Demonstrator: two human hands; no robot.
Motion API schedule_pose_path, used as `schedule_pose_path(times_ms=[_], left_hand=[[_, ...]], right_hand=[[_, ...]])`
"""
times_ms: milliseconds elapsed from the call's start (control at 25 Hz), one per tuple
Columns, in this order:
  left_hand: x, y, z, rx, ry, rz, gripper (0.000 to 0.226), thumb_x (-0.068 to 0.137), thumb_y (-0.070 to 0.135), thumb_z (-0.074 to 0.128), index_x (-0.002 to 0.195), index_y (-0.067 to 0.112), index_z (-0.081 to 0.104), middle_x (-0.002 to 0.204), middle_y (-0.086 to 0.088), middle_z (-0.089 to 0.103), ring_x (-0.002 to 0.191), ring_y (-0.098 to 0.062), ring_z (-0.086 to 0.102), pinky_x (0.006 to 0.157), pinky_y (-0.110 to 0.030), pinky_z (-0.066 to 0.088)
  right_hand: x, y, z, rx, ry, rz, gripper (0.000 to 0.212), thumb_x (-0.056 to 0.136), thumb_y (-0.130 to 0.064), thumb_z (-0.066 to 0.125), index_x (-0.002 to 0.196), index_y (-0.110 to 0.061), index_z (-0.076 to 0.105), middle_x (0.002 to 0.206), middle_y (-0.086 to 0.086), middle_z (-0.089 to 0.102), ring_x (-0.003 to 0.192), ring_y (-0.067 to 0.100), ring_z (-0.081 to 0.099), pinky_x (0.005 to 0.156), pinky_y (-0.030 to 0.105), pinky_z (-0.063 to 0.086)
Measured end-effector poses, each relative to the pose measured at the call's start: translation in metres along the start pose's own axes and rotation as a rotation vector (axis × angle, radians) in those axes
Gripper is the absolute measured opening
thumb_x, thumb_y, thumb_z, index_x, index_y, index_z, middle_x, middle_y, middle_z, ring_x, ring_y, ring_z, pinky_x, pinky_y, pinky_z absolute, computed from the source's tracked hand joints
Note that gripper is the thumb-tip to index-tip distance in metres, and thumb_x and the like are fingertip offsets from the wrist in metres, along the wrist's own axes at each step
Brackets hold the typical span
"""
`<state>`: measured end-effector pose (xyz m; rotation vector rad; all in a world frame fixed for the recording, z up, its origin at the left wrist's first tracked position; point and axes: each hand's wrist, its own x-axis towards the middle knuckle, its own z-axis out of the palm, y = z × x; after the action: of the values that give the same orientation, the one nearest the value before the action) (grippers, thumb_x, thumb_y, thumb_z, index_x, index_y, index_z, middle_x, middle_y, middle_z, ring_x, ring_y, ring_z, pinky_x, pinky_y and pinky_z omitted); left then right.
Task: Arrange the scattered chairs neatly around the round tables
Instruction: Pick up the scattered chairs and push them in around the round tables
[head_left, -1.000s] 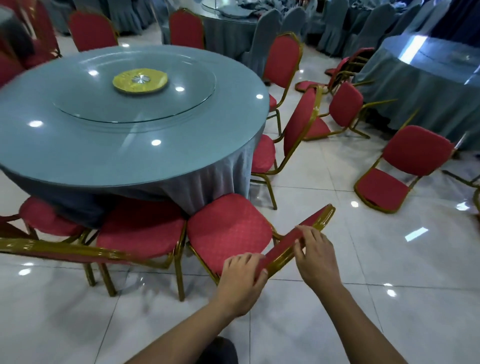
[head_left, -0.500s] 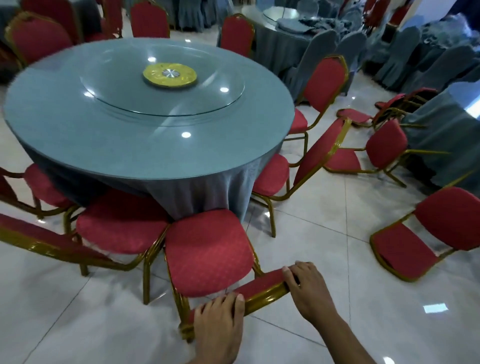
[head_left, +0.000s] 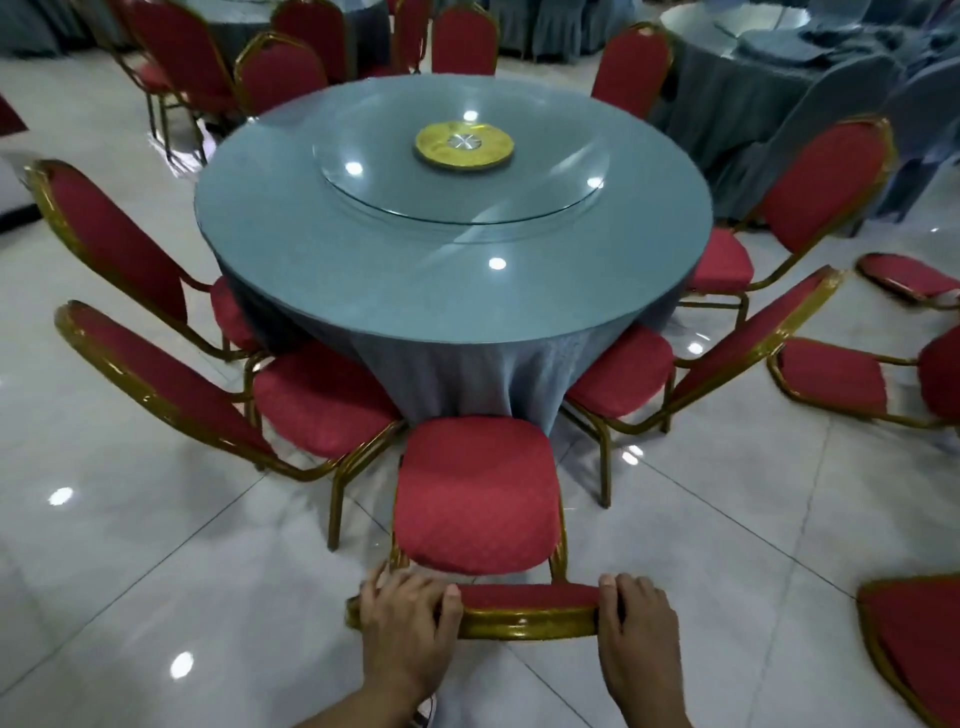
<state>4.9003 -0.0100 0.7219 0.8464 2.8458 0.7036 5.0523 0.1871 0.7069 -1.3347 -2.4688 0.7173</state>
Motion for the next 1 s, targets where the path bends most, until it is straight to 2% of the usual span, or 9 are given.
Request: schedule_pose_path(times_ms=[80,200,320,400,520,640,760,880,1000], left_hand=[[0.020,0.020,0.009,0.002,0.024,0.029,0.052,0.094,0.045,0.029,0.070,0.025,0.070,0.076,0.015,0.066,0.080,-0.010,0.060,0.104,-0.051,0.040],[0.049,0.050,0.025,0.006,-0.013,0.001,0.053,0.098,0.049,0.021,0.076,0.027,0.064,0.073,0.012,0.062,0.077,-0.011,0.057,0.108,-0.048,0.036],[0.063,0.068,0.039,0.046,-0.032,-0.019,0.056,0.097,0.054,0.014,0.087,0.031,0.063,0.081,0.013,0.064,0.086,-0.010,0.057,0.113,-0.045,0.028],[0.070,0.088,0.048,0.057,-0.036,-0.047,0.057,0.097,0.056,0.011,0.084,0.031,0.060,0.080,0.014,0.062,0.086,-0.009,0.056,0.112,-0.043,0.028],[0.082,0.122,0.063,0.073,-0.011,-0.105,0.051,0.098,0.054,0.009,0.077,0.033,0.051,0.073,0.014,0.053,0.076,-0.009,0.051,0.102,-0.041,0.035],[0.097,0.155,0.083,0.035,-0.001,-0.135,0.054,0.099,0.055,0.007,0.074,0.033,0.050,0.072,0.014,0.053,0.075,-0.008,0.049,0.094,-0.039,0.038],[0.126,0.180,0.102,0.019,0.027,-0.150,0.057,0.099,0.055,0.011,0.072,0.032,0.055,0.075,0.015,0.058,0.080,-0.006,0.052,0.104,-0.041,0.036],[0.160,0.181,0.111,0.042,0.046,-0.198,0.068,0.097,0.056,0.009,0.084,0.028,0.069,0.089,0.011,0.068,0.095,-0.010,0.058,0.113,-0.046,0.029],[0.191,0.177,0.114,0.034,0.084,-0.232,0.068,0.097,0.055,0.011,0.086,0.025,0.071,0.089,0.008,0.069,0.096,-0.013,0.060,0.112,-0.047,0.031]], right_hand=[[0.006,0.016,-0.007,-0.007,0.025,0.031,0.026,0.100,-0.022,0.049,0.076,-0.015,0.057,0.074,0.003,0.054,0.071,0.026,0.049,0.065,0.044,0.044],[0.030,0.024,-0.007,0.126,0.040,0.152,0.039,0.106,-0.024,0.034,0.095,-0.014,0.070,0.097,0.008,0.062,0.091,0.030,0.054,0.084,0.046,0.043],[0.062,0.029,-0.013,0.232,0.052,0.156,0.033,0.107,-0.022,0.039,0.105,-0.014,0.071,0.111,0.008,0.062,0.106,0.029,0.051,0.096,0.048,0.038],[0.094,0.044,-0.022,0.263,0.044,0.106,0.036,0.107,-0.025,0.035,0.104,-0.015,0.069,0.110,0.008,0.061,0.105,0.026,0.050,0.096,0.045,0.038],[0.140,0.064,-0.036,0.323,0.034,0.035,0.044,0.102,-0.037,0.027,0.103,-0.018,0.067,0.104,0.000,0.056,0.102,0.020,0.049,0.093,0.039,0.038],[0.191,0.084,-0.050,0.301,-0.008,-0.042,0.040,0.101,-0.030,0.028,0.103,-0.019,0.067,0.101,-0.007,0.056,0.104,0.023,0.051,0.094,0.041,0.040],[0.252,0.102,-0.056,0.171,-0.134,-0.103,0.037,0.103,-0.017,0.033,0.119,-0.012,0.065,0.118,0.010,0.059,0.115,0.029,0.050,0.100,0.038,0.037],[0.294,0.091,-0.046,0.184,-0.180,-0.098,0.036,0.106,-0.022,0.032,0.120,-0.018,0.065,0.122,0.007,0.056,0.116,0.023,0.047,0.097,0.031,0.035],[0.323,0.074,-0.037,0.220,-0.171,-0.143,0.036,0.107,-0.021,0.032,0.118,-0.018,0.066,0.119,0.006,0.057,0.113,0.023,0.049,0.099,0.038,0.040]])
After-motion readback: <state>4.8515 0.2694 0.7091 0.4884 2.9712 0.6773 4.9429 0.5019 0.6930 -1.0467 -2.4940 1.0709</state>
